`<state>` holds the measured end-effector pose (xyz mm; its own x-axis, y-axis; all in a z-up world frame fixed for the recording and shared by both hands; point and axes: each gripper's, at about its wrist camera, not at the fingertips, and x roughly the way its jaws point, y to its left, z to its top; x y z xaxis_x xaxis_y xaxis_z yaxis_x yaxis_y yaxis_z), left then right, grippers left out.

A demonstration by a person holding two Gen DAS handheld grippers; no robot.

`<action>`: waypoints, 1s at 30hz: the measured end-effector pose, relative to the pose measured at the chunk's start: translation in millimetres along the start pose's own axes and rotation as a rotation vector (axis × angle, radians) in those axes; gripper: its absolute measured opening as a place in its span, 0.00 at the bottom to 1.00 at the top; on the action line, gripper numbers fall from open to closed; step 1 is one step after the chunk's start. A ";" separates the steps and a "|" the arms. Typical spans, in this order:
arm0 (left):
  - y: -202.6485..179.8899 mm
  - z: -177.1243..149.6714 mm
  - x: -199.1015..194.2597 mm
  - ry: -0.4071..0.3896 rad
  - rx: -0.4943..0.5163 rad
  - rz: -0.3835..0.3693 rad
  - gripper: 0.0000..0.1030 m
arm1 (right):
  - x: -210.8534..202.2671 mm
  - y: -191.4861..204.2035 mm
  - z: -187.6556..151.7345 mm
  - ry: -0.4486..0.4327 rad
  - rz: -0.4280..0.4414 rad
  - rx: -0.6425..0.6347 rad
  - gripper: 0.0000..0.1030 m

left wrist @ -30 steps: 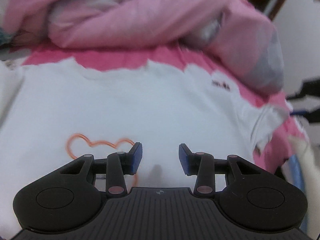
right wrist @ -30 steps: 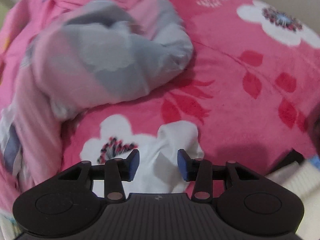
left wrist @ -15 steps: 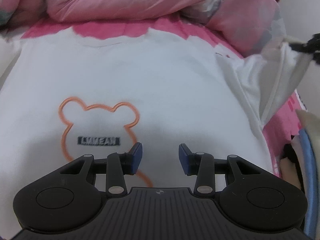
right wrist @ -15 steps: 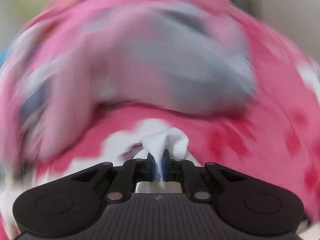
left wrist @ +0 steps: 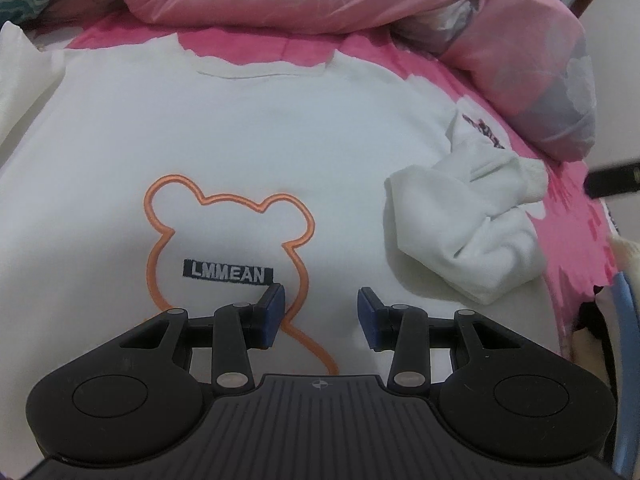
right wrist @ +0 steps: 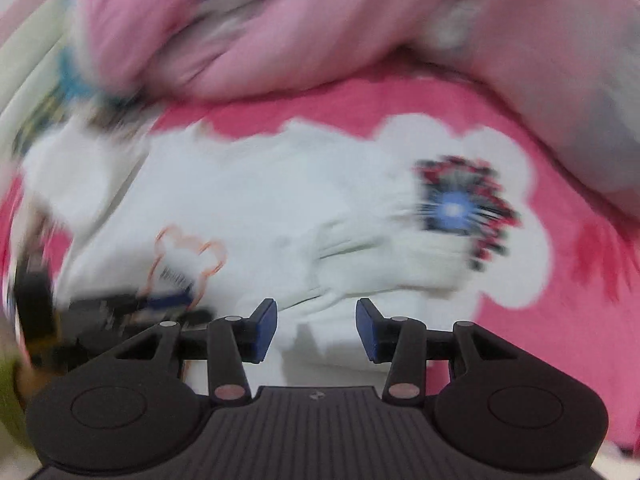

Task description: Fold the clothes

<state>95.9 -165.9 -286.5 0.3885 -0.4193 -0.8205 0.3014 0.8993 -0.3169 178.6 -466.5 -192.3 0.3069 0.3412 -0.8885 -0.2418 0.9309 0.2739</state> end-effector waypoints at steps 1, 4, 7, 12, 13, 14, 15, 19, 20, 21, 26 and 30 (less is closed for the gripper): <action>0.2 0.4 0.6 0.000 0.001 0.001 0.39 | -1.1 -17.4 6.6 -0.003 -0.010 0.069 0.45; 0.8 1.5 2.2 -0.001 0.005 0.002 0.39 | 10.4 -76.4 20.6 0.041 0.011 0.383 0.45; -1.0 1.4 3.0 -0.006 0.010 0.007 0.39 | 26.7 -120.3 22.6 0.047 0.093 0.661 0.45; -1.5 0.6 3.8 -0.011 0.010 0.008 0.39 | 49.7 -134.9 29.1 0.016 0.074 0.647 0.57; -1.6 0.6 3.9 -0.011 0.010 0.008 0.39 | 55.4 -135.4 30.1 0.024 0.078 0.638 0.58; -1.7 0.7 3.9 -0.011 0.011 0.008 0.39 | 60.5 -134.7 30.1 0.031 0.094 0.627 0.59; -1.9 0.8 3.9 -0.011 0.012 0.008 0.39 | 65.0 -132.6 29.5 0.039 0.115 0.612 0.61; -3.8 1.0 4.5 -0.012 0.010 0.015 0.39 | 70.1 -120.7 28.5 0.040 0.120 0.559 0.32; -4.5 1.1 4.5 -0.011 0.016 0.018 0.39 | 67.0 -116.4 29.1 0.032 0.115 0.534 0.17; -5.3 1.2 4.4 -0.010 0.022 0.022 0.39 | 62.7 -112.7 29.9 0.029 0.116 0.516 0.09; -8.8 1.7 4.3 -0.004 0.054 0.038 0.39 | -7.1 -90.8 37.7 -0.126 0.055 0.424 0.08; -11.7 2.2 4.2 0.001 0.080 0.050 0.39 | -95.3 -92.3 38.7 -0.332 -0.109 0.404 0.08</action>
